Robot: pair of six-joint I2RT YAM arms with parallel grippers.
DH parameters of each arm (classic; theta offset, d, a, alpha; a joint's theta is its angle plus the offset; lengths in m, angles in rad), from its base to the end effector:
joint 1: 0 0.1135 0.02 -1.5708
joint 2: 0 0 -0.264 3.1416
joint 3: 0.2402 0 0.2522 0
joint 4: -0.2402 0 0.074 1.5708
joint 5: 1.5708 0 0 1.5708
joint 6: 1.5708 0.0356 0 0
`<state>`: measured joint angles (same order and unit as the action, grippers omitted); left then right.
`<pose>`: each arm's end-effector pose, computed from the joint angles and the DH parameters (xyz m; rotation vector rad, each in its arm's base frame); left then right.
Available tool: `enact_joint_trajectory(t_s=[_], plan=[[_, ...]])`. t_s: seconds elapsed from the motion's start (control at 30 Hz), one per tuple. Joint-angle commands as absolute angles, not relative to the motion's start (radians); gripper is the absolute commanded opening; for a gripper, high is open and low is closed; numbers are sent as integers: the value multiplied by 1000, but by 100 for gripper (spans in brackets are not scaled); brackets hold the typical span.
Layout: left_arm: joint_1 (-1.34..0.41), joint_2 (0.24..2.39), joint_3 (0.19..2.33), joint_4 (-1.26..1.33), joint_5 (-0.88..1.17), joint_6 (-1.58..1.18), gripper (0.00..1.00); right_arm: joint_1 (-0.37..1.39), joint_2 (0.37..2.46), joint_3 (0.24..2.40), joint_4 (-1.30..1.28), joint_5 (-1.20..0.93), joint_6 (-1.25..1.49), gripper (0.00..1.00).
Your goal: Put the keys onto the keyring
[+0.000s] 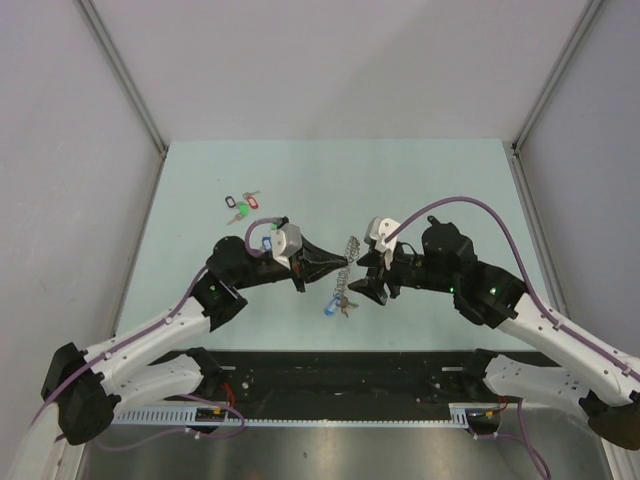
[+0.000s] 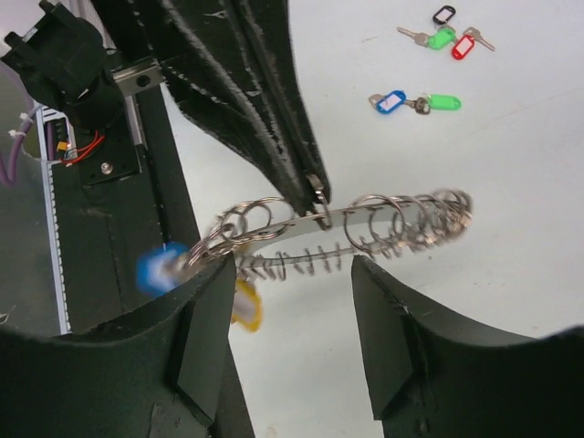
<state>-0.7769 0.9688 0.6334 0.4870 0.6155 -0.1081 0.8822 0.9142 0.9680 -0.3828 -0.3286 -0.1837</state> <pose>0.1449 -0.1713 0.3227 0.9883 1.2002 -1.1458 0.1196 0.1634 0.3609 -1.1874 1.5587 0.7794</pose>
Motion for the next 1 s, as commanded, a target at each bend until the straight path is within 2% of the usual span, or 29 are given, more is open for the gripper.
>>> enact_joint_trajectory(t_s=[0.0, 0.13, 0.27, 0.5, 0.63, 0.97], plan=[[-781, 956, 629, 575, 594, -117, 0, 900, 868, 973, -348, -284, -163, 60], [-781, 953, 620, 589, 606, -112, 0, 878, 824, 973, -351, -244, -161, 60], [-781, 959, 621, 592, 629, -109, 0, 824, 804, 971, -321, -319, -153, 58], [-781, 951, 609, 638, 635, -138, 0, 747, 815, 921, -215, -454, -129, 47], [-781, 956, 604, 663, 641, -153, 0, 706, 810, 884, -141, -537, -94, 44], [-781, 969, 600, 713, 667, -192, 0, 678, 836, 865, -71, -655, -81, 43]])
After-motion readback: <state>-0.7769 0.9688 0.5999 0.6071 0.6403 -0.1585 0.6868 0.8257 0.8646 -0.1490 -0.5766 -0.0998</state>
